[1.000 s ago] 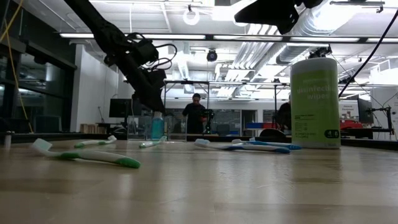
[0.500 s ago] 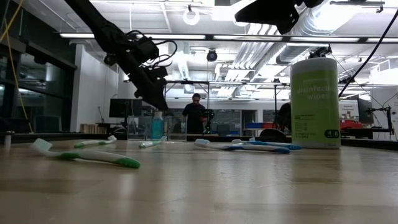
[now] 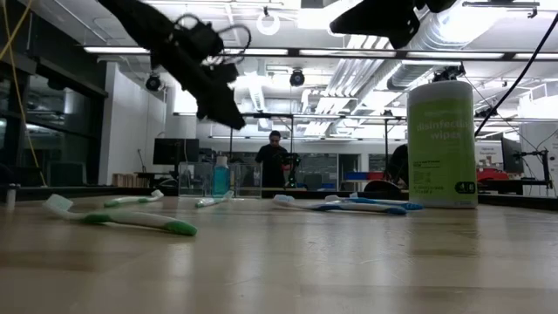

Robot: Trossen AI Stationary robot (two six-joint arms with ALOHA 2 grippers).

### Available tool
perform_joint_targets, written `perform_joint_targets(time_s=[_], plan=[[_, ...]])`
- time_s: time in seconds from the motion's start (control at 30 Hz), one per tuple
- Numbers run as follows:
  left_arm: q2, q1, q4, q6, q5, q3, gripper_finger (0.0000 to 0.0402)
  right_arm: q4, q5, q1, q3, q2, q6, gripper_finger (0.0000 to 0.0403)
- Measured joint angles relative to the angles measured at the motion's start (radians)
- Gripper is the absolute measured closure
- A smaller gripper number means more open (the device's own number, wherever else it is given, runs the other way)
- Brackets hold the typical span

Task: Pick & Place toothbrushing station
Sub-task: Put the blue mouthwash into the middle section of the transparent organizer

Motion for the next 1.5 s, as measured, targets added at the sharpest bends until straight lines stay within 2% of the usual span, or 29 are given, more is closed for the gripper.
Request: perform_joint_targets(time_s=[0.33,0.67,0.87,1.17,1.5], plan=[[-0.155,-0.237,-0.253,-0.019,-0.011,0.0,0.025,-0.013,0.0,0.0,0.0,0.0,0.001,0.0176],[-0.208,-0.525,-0.333,-0.11,-0.031,0.0,0.025,-0.015,-0.007,0.0,0.0,0.0,0.002,0.0176],[-0.208,-0.743,-0.363,-0.23,-0.176,0.0,0.025,-0.015,-0.03,0.0,0.0,0.0,0.002,0.0176],[-0.208,-1.022,-0.459,-0.57,-0.401,0.0,0.025,-0.015,-0.03,0.0,0.0,0.0,0.002,0.0176],[-0.199,-1.253,-0.466,-0.861,-0.544,-0.001,0.025,-0.014,-0.03,0.0,0.0,0.0,0.002,0.0176]])
